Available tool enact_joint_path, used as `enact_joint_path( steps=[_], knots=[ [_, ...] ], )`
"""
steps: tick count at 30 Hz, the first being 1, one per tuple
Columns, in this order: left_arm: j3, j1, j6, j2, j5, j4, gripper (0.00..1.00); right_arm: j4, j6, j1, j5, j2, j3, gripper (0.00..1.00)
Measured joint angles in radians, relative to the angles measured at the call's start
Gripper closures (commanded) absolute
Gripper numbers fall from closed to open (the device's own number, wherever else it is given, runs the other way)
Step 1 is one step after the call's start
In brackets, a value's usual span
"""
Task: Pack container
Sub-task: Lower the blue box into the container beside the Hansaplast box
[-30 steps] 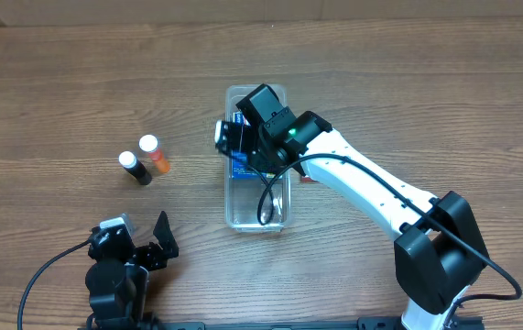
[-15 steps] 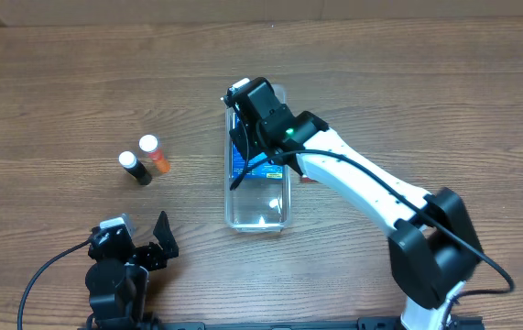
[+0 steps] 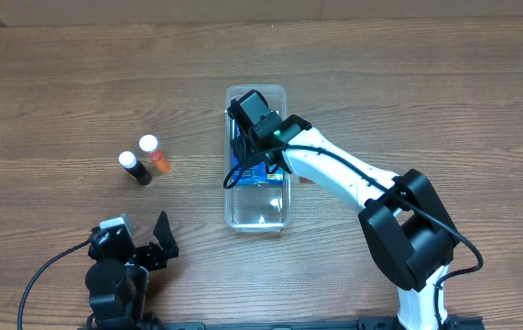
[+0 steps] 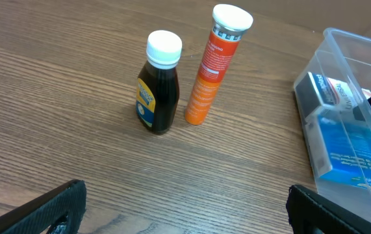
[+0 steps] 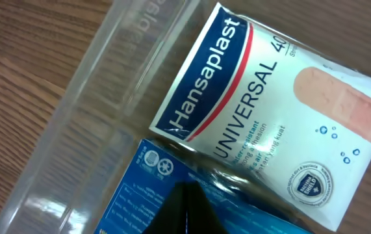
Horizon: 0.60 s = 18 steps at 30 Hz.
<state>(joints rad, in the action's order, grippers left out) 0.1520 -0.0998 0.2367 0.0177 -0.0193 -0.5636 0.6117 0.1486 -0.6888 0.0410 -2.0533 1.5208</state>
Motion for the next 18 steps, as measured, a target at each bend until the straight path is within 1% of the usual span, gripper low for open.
enact_joint_path(
  steps=[3,5,8,12,15,18],
  knots=[
    [0.000,0.000,0.000,0.000,0.000,0.000,0.00,0.008,0.001,0.000,0.000,0.001,0.002,0.96],
    [0.000,0.000,0.000,0.000,0.000,0.000,0.00,0.043,0.000,0.000,0.000,0.009,0.006,0.96],
    [0.000,0.000,0.000,0.000,0.000,0.000,0.00,0.123,0.004,0.000,-0.006,0.047,0.007,0.96],
    [0.000,0.000,0.000,0.000,0.000,0.000,0.00,0.230,0.045,0.000,-0.071,0.103,0.022,0.96],
    [0.000,0.000,0.000,0.000,0.000,0.000,0.00,0.250,0.077,0.000,-0.149,0.106,0.022,0.96],
    [0.000,0.000,0.000,0.000,0.000,0.000,0.00,0.215,0.111,0.000,-0.220,0.106,0.002,0.96]
  ],
)
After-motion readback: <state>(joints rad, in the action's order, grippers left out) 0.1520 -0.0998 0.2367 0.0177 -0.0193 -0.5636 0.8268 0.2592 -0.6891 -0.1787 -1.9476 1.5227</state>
